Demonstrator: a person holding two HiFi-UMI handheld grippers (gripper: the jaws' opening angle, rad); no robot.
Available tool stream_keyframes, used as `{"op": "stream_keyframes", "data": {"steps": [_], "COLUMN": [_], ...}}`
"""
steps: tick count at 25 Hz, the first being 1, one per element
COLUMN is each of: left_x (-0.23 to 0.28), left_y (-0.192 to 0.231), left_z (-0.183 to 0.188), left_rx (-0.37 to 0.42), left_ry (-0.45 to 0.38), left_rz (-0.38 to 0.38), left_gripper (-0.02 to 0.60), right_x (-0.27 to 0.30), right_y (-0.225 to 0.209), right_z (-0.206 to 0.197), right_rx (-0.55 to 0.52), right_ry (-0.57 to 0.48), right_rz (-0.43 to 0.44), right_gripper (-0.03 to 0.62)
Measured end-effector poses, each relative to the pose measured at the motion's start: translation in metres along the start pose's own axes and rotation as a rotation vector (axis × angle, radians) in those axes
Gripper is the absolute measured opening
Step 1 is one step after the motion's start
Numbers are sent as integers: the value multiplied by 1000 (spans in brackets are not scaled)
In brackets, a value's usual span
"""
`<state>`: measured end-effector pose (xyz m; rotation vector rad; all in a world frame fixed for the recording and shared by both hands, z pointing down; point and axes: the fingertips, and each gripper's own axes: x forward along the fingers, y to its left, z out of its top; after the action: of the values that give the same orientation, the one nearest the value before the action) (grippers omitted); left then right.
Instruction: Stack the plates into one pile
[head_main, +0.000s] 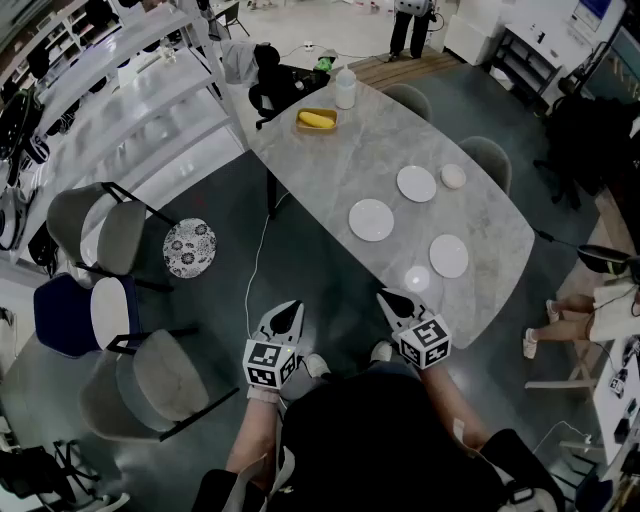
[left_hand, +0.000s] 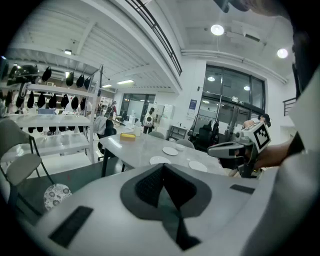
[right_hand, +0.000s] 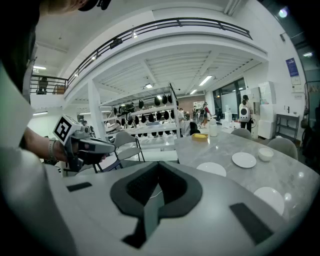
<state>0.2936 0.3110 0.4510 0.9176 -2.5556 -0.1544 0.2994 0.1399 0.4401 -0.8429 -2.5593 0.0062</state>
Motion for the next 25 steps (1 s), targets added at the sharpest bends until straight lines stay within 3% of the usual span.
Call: {"op": "stream_keyframes", "data": {"steps": [12, 21, 25], "left_x": [-48, -26, 4], "left_y": [87, 129, 155], "left_z": [-20, -16, -6], "left_rx": [-27, -62, -27], "left_ry": [34, 47, 96], "left_rz": [6, 25, 32], "left_gripper": [9, 9, 9], "right_x": [75, 111, 136], "right_y": [65, 14, -14], "right_z": [21, 27, 23], "right_rx": [-49, 2, 47], "right_ry": [13, 38, 53], "right_rz": [20, -77, -104], "right_gripper": [17, 18, 18]}}
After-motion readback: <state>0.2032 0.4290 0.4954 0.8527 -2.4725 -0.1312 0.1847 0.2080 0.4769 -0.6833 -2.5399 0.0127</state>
